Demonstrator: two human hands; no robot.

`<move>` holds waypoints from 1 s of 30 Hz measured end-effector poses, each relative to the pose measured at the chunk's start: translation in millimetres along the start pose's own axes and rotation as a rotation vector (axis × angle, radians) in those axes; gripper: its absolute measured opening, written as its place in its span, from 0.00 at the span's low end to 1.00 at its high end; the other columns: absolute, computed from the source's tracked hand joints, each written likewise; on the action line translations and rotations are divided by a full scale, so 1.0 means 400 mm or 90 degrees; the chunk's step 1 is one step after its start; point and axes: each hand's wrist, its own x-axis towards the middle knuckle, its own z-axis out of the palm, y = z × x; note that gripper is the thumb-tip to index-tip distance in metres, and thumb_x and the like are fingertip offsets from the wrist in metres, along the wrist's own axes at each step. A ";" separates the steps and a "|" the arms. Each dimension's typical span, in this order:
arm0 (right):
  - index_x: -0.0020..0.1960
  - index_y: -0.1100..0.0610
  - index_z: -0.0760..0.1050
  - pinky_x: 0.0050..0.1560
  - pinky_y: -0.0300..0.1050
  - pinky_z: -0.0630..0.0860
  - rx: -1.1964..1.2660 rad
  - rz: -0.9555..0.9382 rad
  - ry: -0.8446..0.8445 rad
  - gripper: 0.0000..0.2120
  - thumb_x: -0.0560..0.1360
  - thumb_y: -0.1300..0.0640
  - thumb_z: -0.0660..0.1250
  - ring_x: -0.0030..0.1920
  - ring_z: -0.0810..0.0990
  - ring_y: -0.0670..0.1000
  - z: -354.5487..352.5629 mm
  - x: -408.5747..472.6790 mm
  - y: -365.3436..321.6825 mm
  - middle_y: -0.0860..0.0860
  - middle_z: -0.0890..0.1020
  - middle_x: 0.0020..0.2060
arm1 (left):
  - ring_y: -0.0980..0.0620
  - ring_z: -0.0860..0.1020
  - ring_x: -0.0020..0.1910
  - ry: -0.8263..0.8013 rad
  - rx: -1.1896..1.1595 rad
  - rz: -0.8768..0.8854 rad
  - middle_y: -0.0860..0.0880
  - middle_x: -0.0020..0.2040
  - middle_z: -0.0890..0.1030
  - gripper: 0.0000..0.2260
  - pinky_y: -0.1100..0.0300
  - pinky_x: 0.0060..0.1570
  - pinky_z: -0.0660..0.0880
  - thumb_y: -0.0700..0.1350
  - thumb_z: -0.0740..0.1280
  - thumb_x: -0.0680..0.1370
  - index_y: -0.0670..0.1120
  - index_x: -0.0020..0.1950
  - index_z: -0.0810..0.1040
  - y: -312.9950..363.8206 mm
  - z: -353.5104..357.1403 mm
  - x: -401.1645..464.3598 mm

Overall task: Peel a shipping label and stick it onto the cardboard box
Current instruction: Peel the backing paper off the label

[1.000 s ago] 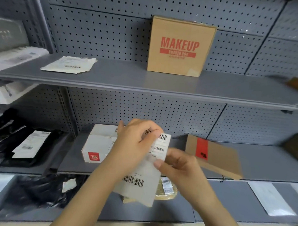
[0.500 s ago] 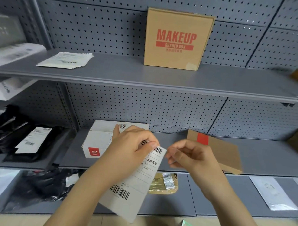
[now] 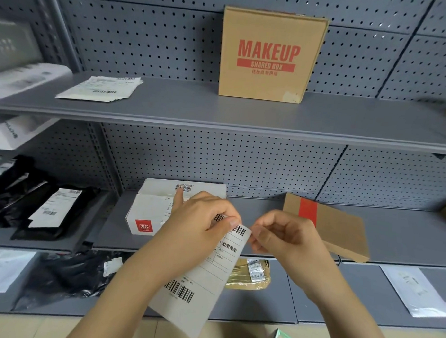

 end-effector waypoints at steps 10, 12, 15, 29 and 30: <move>0.36 0.52 0.77 0.45 0.56 0.78 -0.110 -0.027 -0.003 0.09 0.73 0.63 0.66 0.34 0.80 0.50 -0.003 0.006 -0.002 0.49 0.83 0.31 | 0.65 0.69 0.54 -0.013 0.001 0.009 0.57 0.44 0.80 0.08 0.50 0.73 0.37 0.50 0.61 0.78 0.58 0.39 0.74 -0.006 -0.004 0.007; 0.36 0.53 0.78 0.46 0.56 0.78 -0.098 -0.019 -0.008 0.10 0.73 0.63 0.66 0.35 0.81 0.51 -0.001 0.006 0.000 0.50 0.83 0.31 | 0.65 0.69 0.54 -0.006 -0.007 0.016 0.57 0.45 0.79 0.07 0.50 0.73 0.37 0.51 0.61 0.78 0.57 0.41 0.76 -0.005 -0.002 0.003; 0.34 0.54 0.77 0.42 0.47 0.80 -0.013 0.002 -0.013 0.12 0.74 0.65 0.64 0.34 0.80 0.48 0.009 0.007 0.003 0.51 0.82 0.31 | 0.70 0.64 0.61 0.065 -0.011 0.053 0.63 0.52 0.77 0.08 0.58 0.69 0.31 0.53 0.62 0.74 0.60 0.50 0.78 -0.010 0.008 0.000; 0.35 0.55 0.77 0.50 0.47 0.80 0.185 0.032 0.033 0.15 0.76 0.66 0.61 0.39 0.80 0.52 0.050 0.012 0.033 0.53 0.80 0.32 | 0.59 0.82 0.37 0.105 -0.278 -0.080 0.55 0.35 0.84 0.03 0.59 0.42 0.78 0.44 0.73 0.71 0.48 0.37 0.81 0.033 0.041 -0.020; 0.35 0.54 0.77 0.50 0.47 0.80 0.173 0.028 0.031 0.15 0.76 0.67 0.61 0.40 0.80 0.52 0.050 0.011 0.033 0.54 0.80 0.33 | 0.58 0.82 0.37 0.105 -0.282 -0.094 0.55 0.35 0.84 0.03 0.58 0.42 0.78 0.44 0.73 0.70 0.48 0.37 0.81 0.031 0.041 -0.020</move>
